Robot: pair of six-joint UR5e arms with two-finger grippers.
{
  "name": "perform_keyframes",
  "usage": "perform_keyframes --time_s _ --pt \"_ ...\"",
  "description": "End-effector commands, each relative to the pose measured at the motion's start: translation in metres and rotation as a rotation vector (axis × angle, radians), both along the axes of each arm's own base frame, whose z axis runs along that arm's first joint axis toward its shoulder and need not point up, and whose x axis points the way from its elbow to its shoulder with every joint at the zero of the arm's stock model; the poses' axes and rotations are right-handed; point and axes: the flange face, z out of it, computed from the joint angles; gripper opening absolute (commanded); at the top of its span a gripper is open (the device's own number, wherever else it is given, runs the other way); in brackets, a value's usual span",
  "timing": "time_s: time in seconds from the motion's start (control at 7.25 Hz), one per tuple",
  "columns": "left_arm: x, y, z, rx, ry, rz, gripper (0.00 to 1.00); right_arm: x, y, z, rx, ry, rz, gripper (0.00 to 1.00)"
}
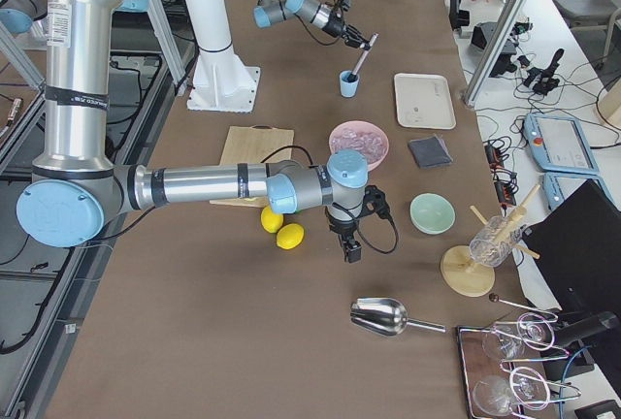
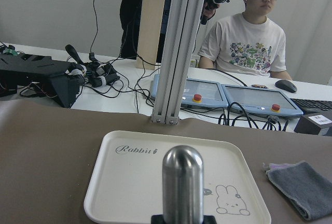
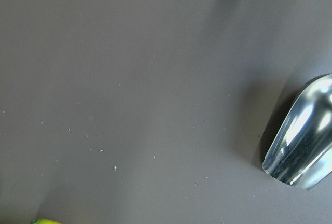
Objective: Mash ice and strawberries in cup
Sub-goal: 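Press the muddler down into the cup onto the strawberry and ice, then lift the muddler out of the cup and carry it back toward the table edge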
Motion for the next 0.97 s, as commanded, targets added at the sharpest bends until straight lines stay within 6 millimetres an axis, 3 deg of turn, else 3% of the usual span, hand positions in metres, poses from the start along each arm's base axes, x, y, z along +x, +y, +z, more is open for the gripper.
perform_keyframes --time_s 0.0,0.14,0.28,0.55,0.83 --pt "-0.011 0.004 -0.020 0.014 0.025 0.007 0.00 -0.001 0.000 0.000 -0.002 -0.002 0.000 0.99" --pt "-0.024 0.005 -0.031 0.022 0.041 0.003 0.00 0.000 0.000 0.000 -0.001 0.003 0.001 0.99" --pt "-0.041 -0.007 -0.036 0.002 0.042 0.030 0.00 0.000 0.000 -0.001 0.000 0.001 0.001 0.99" --pt "-0.097 -0.070 -0.029 -0.010 -0.008 0.094 0.00 -0.001 0.000 -0.001 -0.001 -0.005 -0.001 0.99" --pt "-0.148 -0.135 0.045 -0.142 -0.064 0.182 0.00 0.000 0.000 -0.002 0.002 -0.006 0.001 0.99"
